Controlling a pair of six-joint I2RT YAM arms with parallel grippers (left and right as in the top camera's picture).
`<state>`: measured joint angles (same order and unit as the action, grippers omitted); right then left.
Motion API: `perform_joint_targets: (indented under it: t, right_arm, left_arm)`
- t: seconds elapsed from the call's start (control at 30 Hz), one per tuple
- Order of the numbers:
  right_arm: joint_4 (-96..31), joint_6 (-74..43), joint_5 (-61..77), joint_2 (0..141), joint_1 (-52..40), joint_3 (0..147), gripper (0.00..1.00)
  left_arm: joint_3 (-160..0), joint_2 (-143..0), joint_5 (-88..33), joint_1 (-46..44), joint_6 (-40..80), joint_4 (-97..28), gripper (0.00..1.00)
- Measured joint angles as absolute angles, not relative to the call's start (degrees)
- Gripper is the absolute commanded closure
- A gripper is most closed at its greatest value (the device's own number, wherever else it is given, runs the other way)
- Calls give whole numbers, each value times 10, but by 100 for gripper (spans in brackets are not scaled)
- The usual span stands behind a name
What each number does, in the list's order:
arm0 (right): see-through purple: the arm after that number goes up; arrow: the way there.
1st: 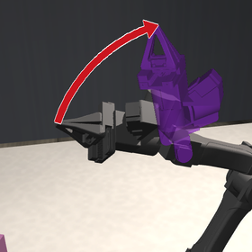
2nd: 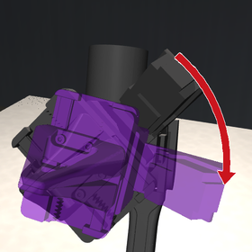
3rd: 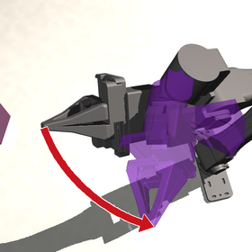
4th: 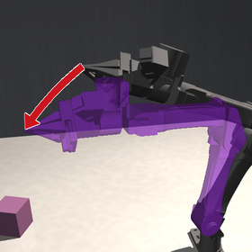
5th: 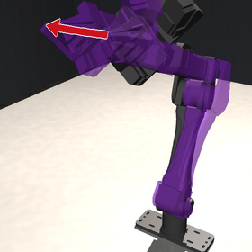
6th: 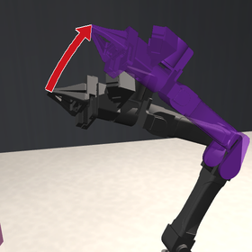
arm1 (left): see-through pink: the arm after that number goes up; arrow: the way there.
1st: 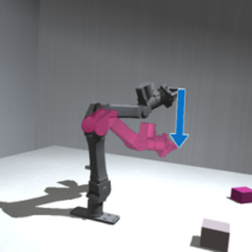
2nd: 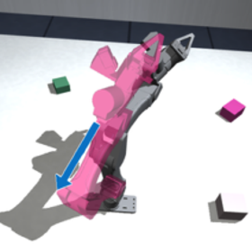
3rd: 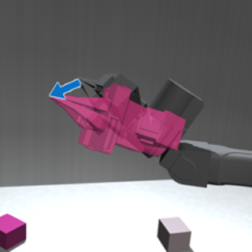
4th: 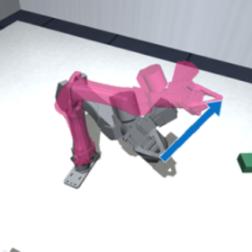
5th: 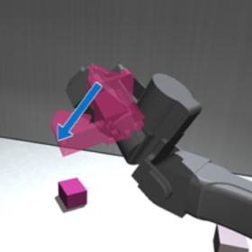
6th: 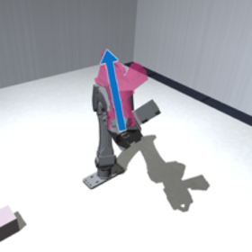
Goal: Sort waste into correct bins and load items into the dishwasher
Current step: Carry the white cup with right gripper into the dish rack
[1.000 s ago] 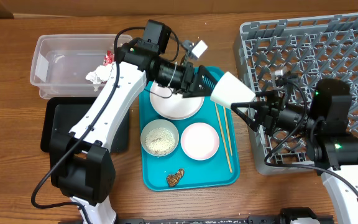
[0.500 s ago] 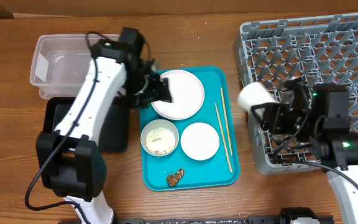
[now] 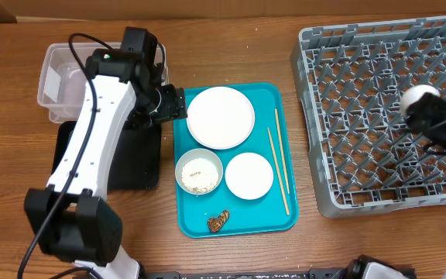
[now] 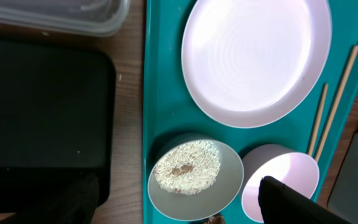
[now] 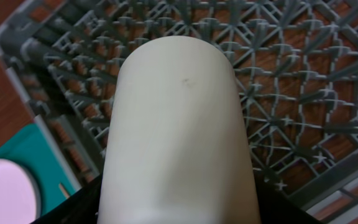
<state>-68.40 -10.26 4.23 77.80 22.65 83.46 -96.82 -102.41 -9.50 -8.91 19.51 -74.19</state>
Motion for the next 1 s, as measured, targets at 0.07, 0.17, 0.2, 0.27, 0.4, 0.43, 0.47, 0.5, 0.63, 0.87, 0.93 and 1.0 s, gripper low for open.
perform_joint_targets:
  t: [0.07,0.17,0.2,0.27,0.4,0.43,0.47,0.5,0.63,0.87,0.93,1.0]
  right_arm:
    - [-691,-104,40,822,255,861,53]
    - [-689,-106,39,870,290,880,53]
    - [-687,-108,38,886,303,882,53]
    - [-684,-112,35,908,324,882,53]
    - [-677,-123,33,944,368,882,53]
    - [-674,-125,33,950,379,882,53]
    - [-672,-129,32,953,388,882,53]
    - [-672,-132,31,956,397,882,53]
    - [-672,-140,27,961,420,882,51]
    - [-696,-143,27,1002,419,882,45]
    - [-708,-144,27,1013,419,882,5]
    - [-717,-148,28,1020,419,882,0]
  left_arm:
    - [-968,-1007,-88,-89,196,-741,15]
    - [-968,-987,-83,-89,196,-741,14]
    - [-968,-982,-82,-89,196,-741,14]
    - [-968,-978,-81,-89,196,-742,14]
    - [-968,-978,-78,-89,196,-744,13]
    - [-968,-978,-78,-89,196,-744,13]
    - [-968,-978,-78,-89,196,-744,13]
    - [-968,-978,-78,-89,196,-744,13]
    - [-968,-978,-78,-89,196,-744,12]
    - [-968,-978,-78,-89,196,-744,12]
    - [-968,-978,-78,-89,196,-743,12]
    - [-968,-978,-78,-89,196,-743,12]
